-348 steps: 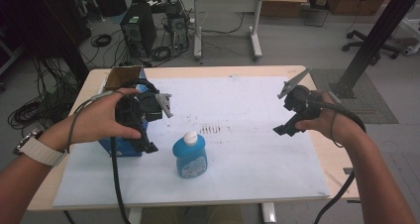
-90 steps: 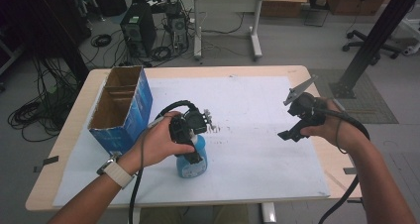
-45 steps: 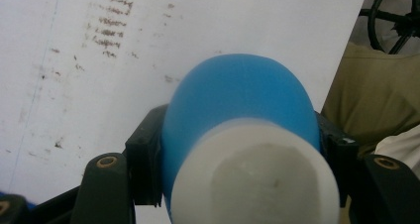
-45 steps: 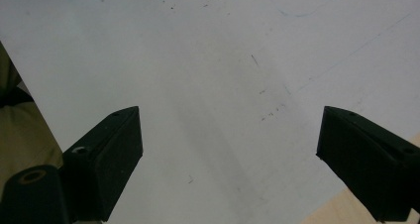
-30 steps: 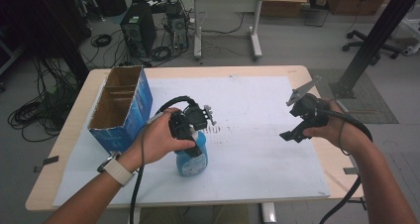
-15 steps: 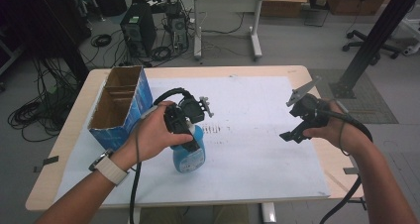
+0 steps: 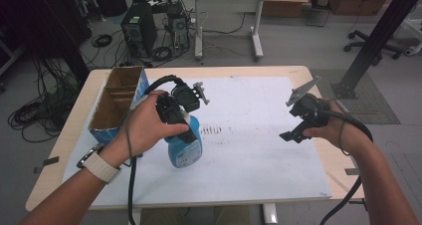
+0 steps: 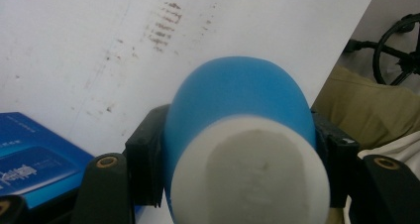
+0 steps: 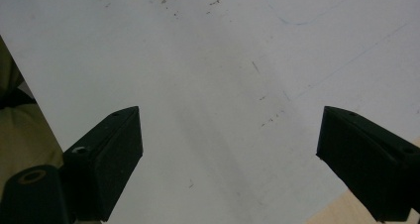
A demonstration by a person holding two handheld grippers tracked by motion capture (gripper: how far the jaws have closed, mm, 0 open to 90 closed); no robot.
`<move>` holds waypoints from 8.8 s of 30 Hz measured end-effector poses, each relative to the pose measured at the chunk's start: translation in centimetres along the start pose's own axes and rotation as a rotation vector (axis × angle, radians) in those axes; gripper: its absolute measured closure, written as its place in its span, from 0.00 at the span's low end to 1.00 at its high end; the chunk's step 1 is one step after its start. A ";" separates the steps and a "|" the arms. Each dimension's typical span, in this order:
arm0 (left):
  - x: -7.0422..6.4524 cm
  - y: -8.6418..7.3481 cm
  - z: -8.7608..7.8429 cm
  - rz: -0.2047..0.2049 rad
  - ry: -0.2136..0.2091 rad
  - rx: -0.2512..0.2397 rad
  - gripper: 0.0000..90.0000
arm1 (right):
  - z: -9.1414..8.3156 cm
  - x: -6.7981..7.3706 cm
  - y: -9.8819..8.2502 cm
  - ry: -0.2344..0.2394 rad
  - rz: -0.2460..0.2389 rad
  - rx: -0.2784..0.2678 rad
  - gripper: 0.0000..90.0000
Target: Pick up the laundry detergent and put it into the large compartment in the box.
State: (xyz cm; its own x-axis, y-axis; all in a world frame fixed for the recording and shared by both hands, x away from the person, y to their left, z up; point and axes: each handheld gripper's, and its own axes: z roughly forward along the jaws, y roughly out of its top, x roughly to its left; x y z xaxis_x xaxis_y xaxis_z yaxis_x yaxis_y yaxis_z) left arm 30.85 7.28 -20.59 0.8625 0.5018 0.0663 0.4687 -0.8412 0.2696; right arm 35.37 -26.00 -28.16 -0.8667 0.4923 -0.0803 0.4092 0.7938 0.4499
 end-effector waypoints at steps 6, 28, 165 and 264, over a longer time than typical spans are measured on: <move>0.2 0.1 -1.4 -0.031 0.017 0.003 0.41 | -0.1 0.1 0.0 -0.001 -0.003 0.003 0.12; 1.3 0.0 -4.5 -0.158 0.034 0.007 0.41 | -0.2 0.1 0.6 -0.001 -0.018 -0.002 0.12; 17.3 -8.4 -10.6 -0.897 0.297 -0.007 0.42 | 1.6 -1.6 1.6 0.017 -0.019 0.025 0.12; 18.3 -12.0 5.2 -0.868 0.241 0.055 0.41 | 2.5 -2.1 0.3 0.023 0.013 0.047 0.12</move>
State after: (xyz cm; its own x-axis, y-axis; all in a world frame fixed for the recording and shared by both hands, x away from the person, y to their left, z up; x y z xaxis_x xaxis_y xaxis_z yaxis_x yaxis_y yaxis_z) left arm 42.03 25.54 -27.62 0.1408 0.9881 0.0619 0.9499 -0.1525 0.2730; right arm 37.99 -25.91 -30.11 -0.8673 0.4949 -0.0538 0.4332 0.8035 0.4084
